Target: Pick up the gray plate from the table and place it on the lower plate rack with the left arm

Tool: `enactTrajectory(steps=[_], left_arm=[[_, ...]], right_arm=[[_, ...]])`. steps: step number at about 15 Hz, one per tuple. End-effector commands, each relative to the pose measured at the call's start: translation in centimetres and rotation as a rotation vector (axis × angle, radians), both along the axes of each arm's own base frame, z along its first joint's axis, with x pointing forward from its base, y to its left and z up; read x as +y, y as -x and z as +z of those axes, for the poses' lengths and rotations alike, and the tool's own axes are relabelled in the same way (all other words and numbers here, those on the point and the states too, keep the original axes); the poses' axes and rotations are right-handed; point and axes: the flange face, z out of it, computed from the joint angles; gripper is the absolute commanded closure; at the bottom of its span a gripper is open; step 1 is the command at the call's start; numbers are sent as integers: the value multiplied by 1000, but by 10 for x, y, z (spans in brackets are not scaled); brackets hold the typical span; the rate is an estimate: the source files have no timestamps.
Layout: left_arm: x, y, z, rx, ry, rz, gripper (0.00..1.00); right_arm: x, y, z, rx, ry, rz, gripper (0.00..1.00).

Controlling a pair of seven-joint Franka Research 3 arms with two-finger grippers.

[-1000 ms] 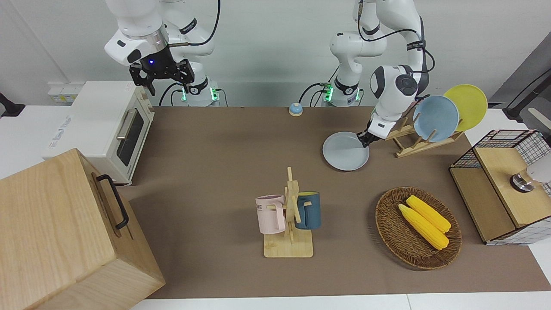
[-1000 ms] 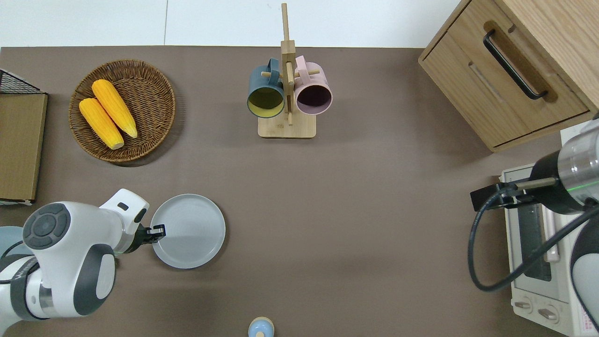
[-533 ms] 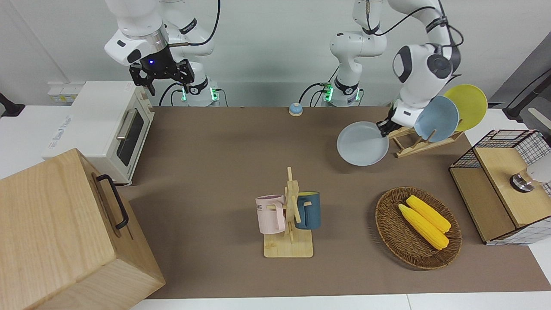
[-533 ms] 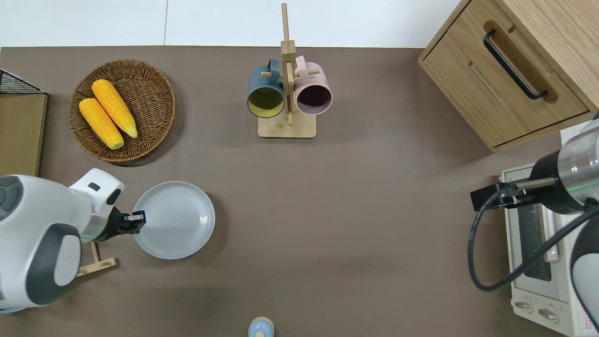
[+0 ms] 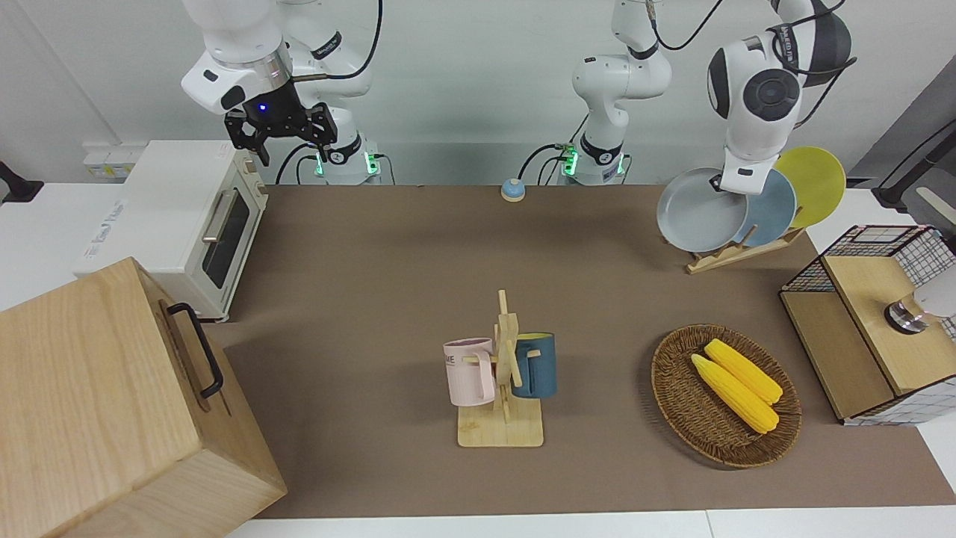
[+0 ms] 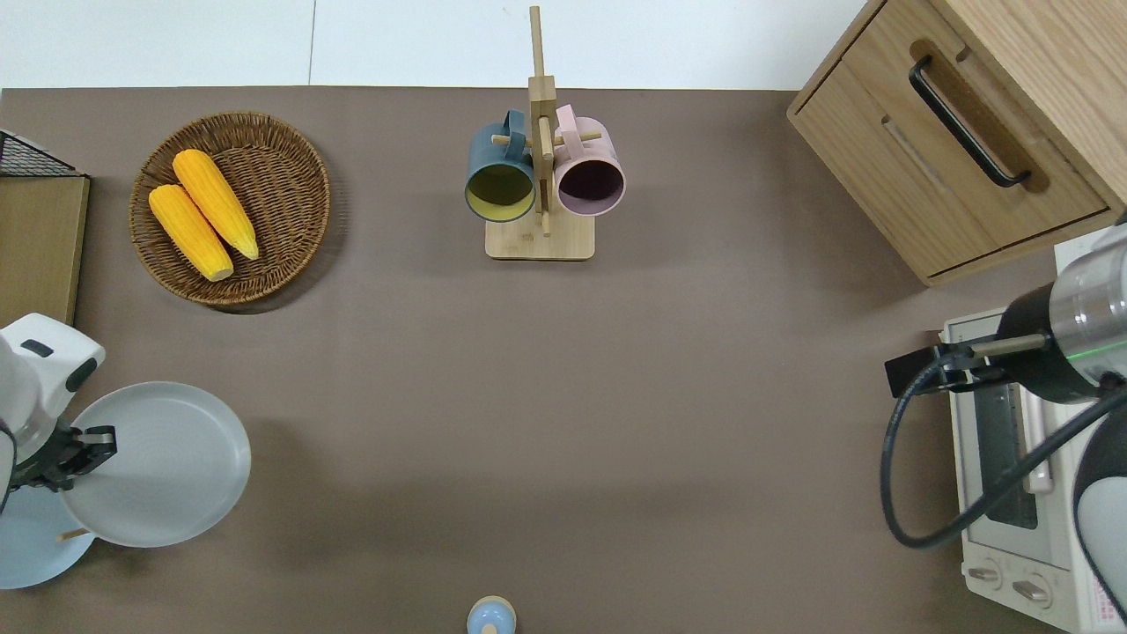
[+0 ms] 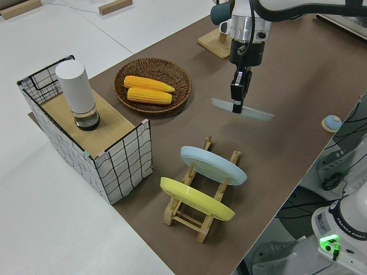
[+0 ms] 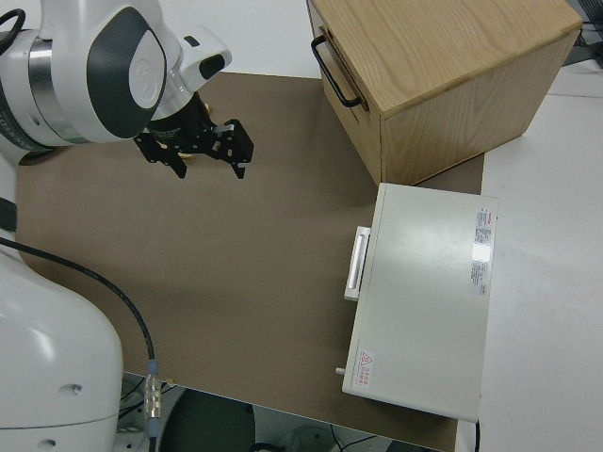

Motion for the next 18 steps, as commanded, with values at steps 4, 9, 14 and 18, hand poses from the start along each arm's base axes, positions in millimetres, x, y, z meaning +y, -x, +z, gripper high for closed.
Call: enactTrajectory(steps=[4, 9, 14, 18], left_arm=[[-17, 0, -11, 64, -356, -37, 1000], [-37, -2, -59, 50, -475, 7, 1000], [-46, -3, -77, 39, -494, 25, 1000], [-56, -5, -88, 32, -499, 31, 887]], right_arm=[[-4, 3, 4, 5, -2, -5, 13], [-4, 3, 4, 5, -2, -5, 13], [-4, 3, 4, 5, -2, -5, 11], [-4, 3, 4, 5, -2, -5, 13]])
